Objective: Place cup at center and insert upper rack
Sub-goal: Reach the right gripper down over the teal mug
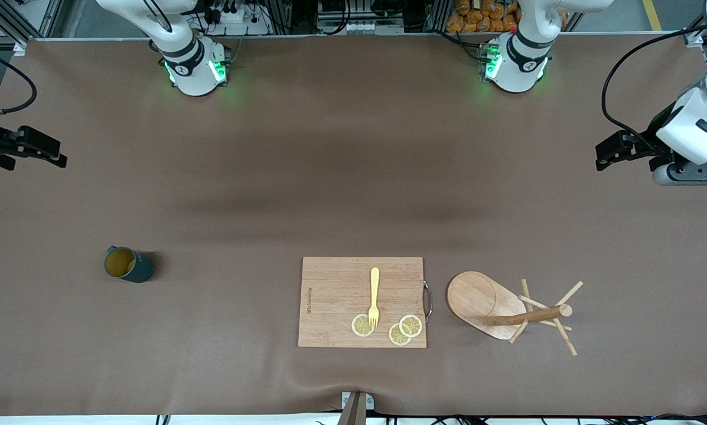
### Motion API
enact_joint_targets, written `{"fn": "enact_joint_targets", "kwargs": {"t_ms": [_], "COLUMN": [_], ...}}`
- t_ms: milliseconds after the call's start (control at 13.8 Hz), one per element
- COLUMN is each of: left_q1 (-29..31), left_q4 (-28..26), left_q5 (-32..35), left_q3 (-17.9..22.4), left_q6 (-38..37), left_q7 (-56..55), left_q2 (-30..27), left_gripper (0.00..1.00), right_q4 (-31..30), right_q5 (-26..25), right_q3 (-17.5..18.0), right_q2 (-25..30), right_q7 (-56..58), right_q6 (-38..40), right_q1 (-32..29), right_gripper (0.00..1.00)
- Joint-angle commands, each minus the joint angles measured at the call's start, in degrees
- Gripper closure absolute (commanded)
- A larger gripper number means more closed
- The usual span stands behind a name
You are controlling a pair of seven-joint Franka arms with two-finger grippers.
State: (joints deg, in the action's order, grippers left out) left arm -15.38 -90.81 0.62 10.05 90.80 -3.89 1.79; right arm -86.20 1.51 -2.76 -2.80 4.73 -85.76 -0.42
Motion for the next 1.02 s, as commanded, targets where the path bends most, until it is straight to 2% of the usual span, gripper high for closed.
{"fn": "enact_joint_targets", "kwargs": {"t_ms": [0, 509, 727, 945], "left_q1": [0.7, 0.79, 0.79, 0.7], "left_q4": [-0.24, -0.16, -0.24, -0.24], "left_q5": [-0.71, -0.62, -0.62, -0.62], "left_q3": [-0.64, -0.64, -0.64, -0.64], "left_q6": [-0.71, -0.62, -0.62, -0.62], "left_q7": [0.73, 0.03, 0.2, -0.15], "left_q2": [-0.91, -0.91, -0.83, -0.83], "left_gripper": [0.0, 0.0, 0.0, 0.0], "right_q4": [-0.2, -1.33, -4.67, -5.03], "right_q5": [0.68, 0.68, 0.68, 0.86], "right_q3": [0.21, 0.21, 0.21, 0.29], "right_q2": [0.6, -0.53, -2.73, -6.15], "right_q7": [-0.77, -0.86, -0.43, -0.07], "right_q6": [0.42, -1.33, -8.26, -13.45], "right_q1": [-0.28, -0.2, -0.28, -0.46], "right_gripper": [0.0, 0.0, 0.0, 0.0]}}
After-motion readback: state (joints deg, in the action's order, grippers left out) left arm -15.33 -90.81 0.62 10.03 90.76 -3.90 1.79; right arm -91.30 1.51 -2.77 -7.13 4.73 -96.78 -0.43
